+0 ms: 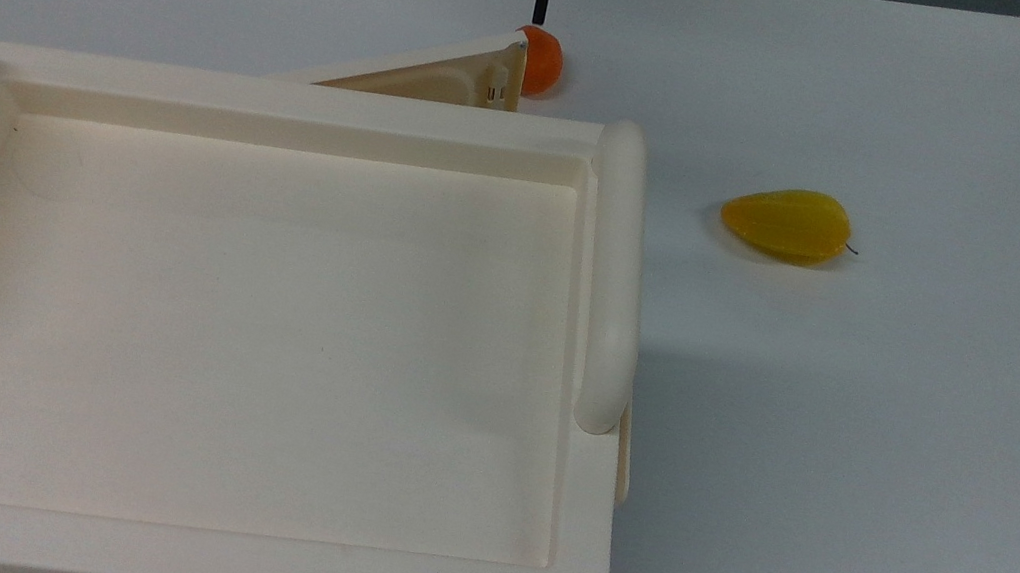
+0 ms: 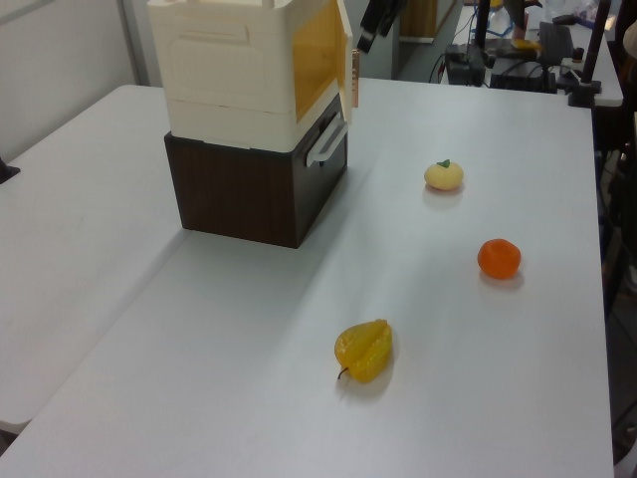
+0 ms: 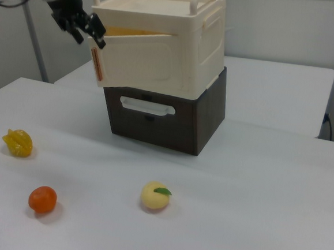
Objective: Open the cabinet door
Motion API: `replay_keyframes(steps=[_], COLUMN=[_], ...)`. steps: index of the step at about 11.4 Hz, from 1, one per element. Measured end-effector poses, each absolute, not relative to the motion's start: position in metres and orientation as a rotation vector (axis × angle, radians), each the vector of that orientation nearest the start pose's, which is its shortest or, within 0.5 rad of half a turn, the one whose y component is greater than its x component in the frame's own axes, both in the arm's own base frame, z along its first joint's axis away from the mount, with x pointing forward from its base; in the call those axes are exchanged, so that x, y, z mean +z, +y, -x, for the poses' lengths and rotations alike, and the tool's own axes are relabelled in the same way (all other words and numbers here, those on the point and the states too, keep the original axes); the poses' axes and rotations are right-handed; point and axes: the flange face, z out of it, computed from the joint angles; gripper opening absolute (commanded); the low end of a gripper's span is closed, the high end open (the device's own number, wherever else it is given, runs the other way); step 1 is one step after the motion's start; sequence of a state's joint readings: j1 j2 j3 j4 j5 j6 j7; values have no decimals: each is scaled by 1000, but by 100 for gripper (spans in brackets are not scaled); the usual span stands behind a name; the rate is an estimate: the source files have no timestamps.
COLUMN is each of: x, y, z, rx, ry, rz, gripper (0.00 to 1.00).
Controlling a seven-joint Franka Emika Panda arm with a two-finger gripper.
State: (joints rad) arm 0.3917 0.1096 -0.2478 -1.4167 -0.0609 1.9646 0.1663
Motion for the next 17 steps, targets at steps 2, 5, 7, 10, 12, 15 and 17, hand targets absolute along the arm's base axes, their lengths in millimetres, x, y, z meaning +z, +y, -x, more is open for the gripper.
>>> replay_keyframes(steps=[2,5,7,10,12,15,17], x=[706,719,708,676,669,665,669], y=[93,101,112,123,122,109,92], z=[-606,-616,-631,-650,-651,-635,-618], rx=[-772,-964,-1044,-1017,-968,-752,-599], ry=[11,-12,-33,-53,-49,-38,-61], rz=[3053,2976,2945,2967,2991,3084,3139], gripper=[100,100,100,100,100,100,100])
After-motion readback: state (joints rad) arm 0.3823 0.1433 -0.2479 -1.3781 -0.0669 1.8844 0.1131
